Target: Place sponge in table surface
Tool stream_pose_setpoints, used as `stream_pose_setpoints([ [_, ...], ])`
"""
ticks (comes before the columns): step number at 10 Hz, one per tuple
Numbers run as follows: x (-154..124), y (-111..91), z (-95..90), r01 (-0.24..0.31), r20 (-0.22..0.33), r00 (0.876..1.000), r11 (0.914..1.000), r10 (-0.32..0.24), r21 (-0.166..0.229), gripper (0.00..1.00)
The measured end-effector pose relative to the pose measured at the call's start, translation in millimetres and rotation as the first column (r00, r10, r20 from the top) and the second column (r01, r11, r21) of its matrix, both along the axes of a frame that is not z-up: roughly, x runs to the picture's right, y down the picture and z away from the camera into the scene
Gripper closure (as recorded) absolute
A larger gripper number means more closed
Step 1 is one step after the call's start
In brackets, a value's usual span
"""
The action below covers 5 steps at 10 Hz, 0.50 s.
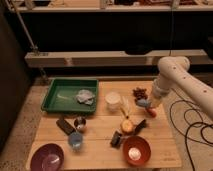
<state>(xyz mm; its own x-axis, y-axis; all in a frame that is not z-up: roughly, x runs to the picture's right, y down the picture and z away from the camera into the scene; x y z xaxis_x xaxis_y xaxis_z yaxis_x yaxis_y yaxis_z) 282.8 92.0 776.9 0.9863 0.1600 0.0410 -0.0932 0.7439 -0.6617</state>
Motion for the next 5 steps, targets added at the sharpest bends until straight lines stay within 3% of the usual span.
stream_pose_setpoints([
  [2, 3.2, 12.2, -7.5, -0.032, -0.016, 0.999, 0.9995, 0.032, 0.002, 1.0],
  [5, -0.4, 10.4, -6.3, -0.026, -0.017, 0.999, 0.9996, 0.026, 0.003, 1.0],
])
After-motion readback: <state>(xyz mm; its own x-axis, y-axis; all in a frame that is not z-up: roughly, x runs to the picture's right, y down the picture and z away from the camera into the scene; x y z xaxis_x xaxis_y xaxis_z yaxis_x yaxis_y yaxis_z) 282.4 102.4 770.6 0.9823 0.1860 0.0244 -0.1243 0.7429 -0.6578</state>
